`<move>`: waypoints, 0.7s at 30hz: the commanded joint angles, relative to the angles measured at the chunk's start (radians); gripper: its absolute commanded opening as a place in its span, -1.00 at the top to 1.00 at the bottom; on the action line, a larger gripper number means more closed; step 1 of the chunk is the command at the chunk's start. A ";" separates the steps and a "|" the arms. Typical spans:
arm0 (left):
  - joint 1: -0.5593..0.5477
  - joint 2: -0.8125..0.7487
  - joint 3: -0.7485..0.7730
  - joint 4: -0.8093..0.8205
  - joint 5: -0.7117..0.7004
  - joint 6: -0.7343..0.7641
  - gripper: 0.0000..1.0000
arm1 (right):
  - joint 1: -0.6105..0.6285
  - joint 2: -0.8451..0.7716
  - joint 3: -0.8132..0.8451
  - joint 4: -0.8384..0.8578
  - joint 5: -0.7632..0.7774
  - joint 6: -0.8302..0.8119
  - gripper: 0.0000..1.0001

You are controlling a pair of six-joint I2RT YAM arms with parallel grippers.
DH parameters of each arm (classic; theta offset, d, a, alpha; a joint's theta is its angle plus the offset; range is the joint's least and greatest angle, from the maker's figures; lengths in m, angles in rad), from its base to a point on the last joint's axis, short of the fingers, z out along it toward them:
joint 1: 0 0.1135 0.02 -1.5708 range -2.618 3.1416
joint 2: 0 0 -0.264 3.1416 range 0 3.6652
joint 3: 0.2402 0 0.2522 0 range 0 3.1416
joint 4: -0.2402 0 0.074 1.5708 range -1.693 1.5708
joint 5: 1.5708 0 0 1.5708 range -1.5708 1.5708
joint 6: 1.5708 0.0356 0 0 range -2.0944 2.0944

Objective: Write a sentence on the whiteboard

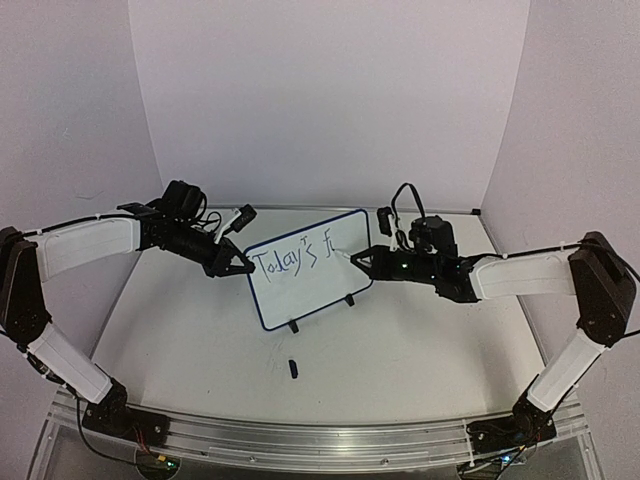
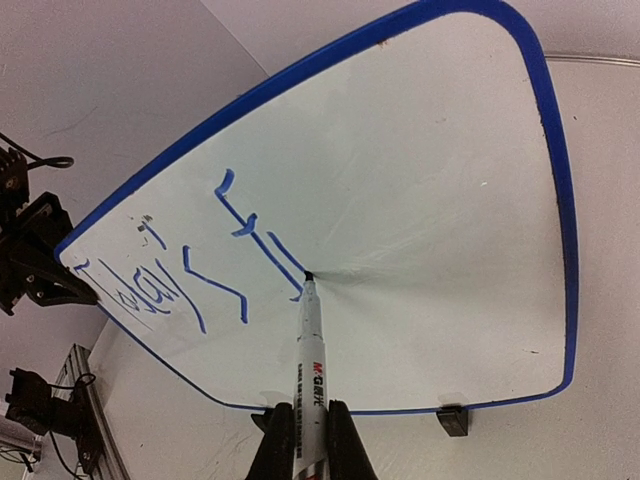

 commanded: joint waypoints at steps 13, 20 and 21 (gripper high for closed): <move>-0.016 0.035 0.017 -0.050 -0.050 0.017 1.00 | -0.008 -0.042 0.088 -0.058 0.058 -0.062 1.00; -0.015 0.035 0.017 -0.050 -0.049 0.017 1.00 | -0.007 -0.056 0.099 -0.068 0.061 -0.074 1.00; -0.016 0.035 0.017 -0.050 -0.051 0.017 1.00 | -0.008 -0.060 0.099 -0.069 0.060 -0.074 1.00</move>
